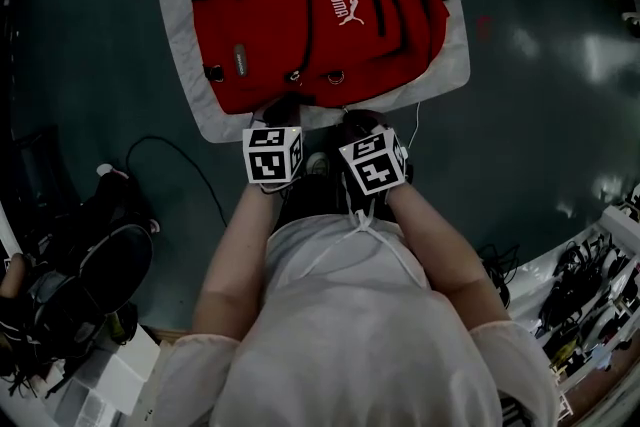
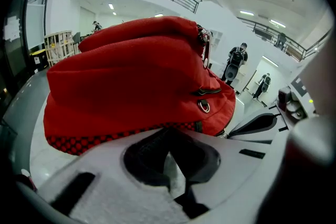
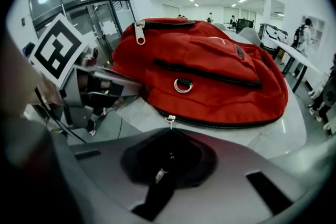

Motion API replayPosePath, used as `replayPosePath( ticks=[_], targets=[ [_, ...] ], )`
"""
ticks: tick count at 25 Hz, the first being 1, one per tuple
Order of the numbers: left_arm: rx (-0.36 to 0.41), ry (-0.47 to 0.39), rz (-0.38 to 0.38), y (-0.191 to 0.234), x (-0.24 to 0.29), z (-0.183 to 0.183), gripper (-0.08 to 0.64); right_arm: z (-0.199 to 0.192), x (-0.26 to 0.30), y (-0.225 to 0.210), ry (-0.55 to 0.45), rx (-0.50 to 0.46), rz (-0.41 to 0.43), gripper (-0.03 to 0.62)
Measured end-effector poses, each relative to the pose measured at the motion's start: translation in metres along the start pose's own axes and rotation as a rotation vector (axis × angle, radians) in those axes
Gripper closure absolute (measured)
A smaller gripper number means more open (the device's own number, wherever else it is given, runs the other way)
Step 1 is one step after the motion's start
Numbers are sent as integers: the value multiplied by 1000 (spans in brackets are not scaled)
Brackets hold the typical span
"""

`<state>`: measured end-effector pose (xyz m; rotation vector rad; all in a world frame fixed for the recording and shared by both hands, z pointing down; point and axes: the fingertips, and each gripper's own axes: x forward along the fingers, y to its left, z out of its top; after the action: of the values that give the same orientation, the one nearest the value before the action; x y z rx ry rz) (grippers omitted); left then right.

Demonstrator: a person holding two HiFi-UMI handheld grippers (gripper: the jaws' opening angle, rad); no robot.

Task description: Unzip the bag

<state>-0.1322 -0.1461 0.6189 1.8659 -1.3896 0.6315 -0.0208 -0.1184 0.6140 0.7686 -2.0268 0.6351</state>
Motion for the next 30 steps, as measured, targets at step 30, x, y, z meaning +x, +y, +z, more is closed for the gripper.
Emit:
replayPosePath(
  ticks=[30],
  targets=[
    [8,19,7,2,-1,0,538,-29,-21,-80,80,63,-5,565]
  ],
)
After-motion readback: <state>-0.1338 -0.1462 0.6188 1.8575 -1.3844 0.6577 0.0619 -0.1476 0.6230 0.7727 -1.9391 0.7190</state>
